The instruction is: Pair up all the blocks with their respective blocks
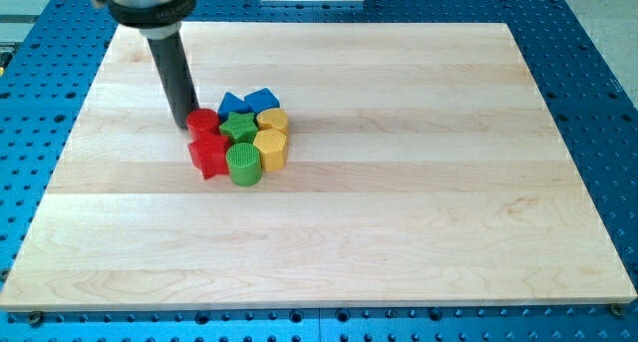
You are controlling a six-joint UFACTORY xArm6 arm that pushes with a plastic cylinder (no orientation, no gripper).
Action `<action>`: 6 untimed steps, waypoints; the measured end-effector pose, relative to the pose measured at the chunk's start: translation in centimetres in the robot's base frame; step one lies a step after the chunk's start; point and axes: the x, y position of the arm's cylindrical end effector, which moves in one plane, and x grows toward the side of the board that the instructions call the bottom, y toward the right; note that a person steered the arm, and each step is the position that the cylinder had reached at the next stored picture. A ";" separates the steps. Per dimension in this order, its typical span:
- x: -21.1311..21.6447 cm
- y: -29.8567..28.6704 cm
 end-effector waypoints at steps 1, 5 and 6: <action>6.4 0.1; 5.6 3.0; 6.2 2.8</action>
